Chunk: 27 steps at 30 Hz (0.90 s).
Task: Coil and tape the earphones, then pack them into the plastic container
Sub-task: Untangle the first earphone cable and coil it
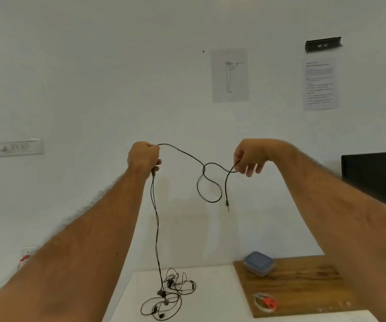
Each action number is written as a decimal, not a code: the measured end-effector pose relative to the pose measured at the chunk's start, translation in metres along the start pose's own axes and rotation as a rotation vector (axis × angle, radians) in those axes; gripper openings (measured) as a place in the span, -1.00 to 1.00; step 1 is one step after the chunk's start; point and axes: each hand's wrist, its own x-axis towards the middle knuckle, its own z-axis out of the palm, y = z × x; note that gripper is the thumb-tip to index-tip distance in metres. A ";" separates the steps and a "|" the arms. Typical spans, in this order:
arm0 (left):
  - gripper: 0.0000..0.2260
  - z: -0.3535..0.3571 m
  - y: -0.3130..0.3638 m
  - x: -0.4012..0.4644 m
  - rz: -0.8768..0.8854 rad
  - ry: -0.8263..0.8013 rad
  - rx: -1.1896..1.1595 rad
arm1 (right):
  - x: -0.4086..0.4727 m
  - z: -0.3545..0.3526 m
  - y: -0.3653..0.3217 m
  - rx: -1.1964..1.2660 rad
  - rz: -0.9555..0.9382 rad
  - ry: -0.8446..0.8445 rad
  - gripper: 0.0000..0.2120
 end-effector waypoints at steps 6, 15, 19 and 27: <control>-0.90 -0.016 -0.047 0.004 -0.164 0.044 0.086 | -0.010 -0.022 0.021 0.126 -0.002 0.301 -0.95; -0.87 0.019 -0.120 -0.031 -0.298 -0.289 0.417 | -0.022 -0.068 -0.041 0.565 -0.234 0.926 -0.84; -0.86 0.034 -0.173 -0.057 -0.328 -0.442 0.618 | -0.020 -0.075 -0.060 0.588 -0.253 1.080 -0.81; -0.84 0.052 -0.189 -0.101 -0.293 -0.651 0.748 | -0.013 -0.059 -0.078 0.473 -0.352 0.961 -0.88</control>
